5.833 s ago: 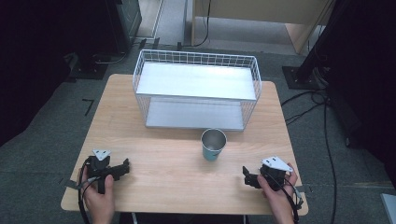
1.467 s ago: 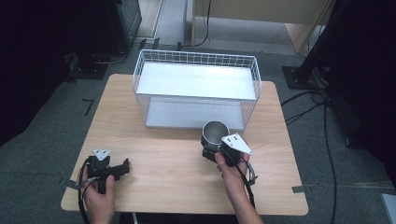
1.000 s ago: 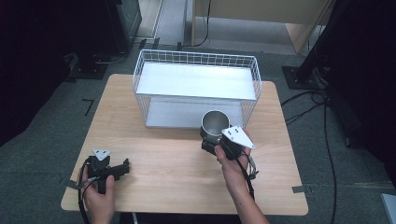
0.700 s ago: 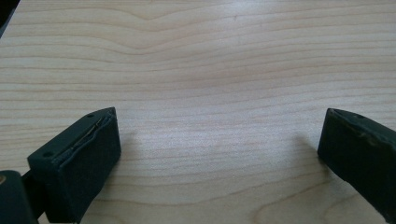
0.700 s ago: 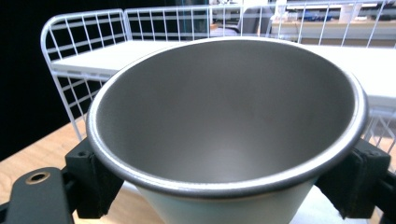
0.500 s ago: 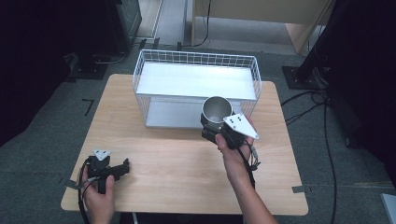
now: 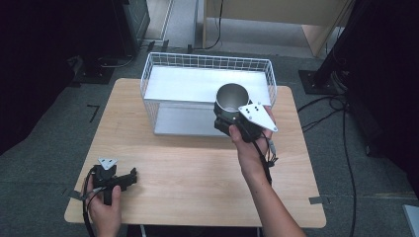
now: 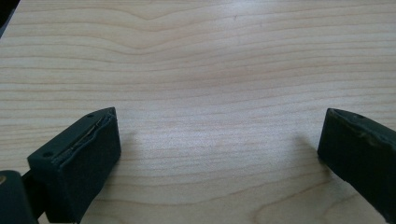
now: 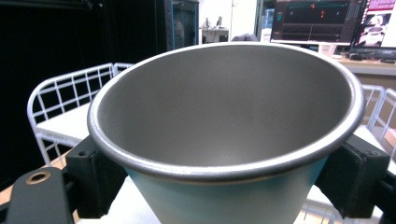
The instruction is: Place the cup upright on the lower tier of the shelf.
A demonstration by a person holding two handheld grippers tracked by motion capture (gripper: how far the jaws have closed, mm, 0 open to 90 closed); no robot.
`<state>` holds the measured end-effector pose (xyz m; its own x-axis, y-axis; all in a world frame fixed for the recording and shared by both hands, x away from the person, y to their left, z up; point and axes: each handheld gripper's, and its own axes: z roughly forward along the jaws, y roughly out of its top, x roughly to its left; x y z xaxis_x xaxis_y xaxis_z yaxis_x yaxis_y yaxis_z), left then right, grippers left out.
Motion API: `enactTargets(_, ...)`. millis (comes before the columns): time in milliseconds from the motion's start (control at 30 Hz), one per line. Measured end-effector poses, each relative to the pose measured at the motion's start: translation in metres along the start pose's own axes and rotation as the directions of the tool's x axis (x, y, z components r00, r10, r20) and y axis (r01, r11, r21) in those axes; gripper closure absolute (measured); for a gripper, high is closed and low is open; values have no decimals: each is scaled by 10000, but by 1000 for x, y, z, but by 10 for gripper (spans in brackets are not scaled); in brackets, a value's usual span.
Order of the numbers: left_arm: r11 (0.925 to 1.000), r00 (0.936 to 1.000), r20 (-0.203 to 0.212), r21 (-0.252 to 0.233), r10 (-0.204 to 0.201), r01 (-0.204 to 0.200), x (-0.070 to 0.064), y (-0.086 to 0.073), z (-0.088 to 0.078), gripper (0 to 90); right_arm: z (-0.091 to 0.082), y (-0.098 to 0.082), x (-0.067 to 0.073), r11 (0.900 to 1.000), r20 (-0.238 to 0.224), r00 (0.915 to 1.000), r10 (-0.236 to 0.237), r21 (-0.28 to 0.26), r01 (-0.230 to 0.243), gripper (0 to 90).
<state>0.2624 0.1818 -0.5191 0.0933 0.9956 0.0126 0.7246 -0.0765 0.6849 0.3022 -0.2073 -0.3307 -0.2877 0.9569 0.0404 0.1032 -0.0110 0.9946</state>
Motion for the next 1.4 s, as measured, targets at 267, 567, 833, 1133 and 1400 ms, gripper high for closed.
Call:
enactTargets(267,10000,10000,0,-2,-1,1,0,0,0,0,14,17,-2,9996,174,9998,51,-292,-46,136)
enactTargets(567,10000,10000,1,-1,-1,1,0,0,0,0,32,28,-6,9990,408,9989,216,-408,-199,136)
enactTargets(833,10000,10000,2,2,-1,1,0,0,0,0,50,34,-5,9988,558,9984,81,-495,-54,136)
enactTargets(1133,10000,10000,3,-17,-15,15,0,0,0,0,72,36,-9,9981,754,9972,-27,-618,74,137)
enactTargets(1400,10000,10000,1,-20,-20,20,0,0,0,0,91,36,-15,9980,751,9969,225,-610,-179,137)
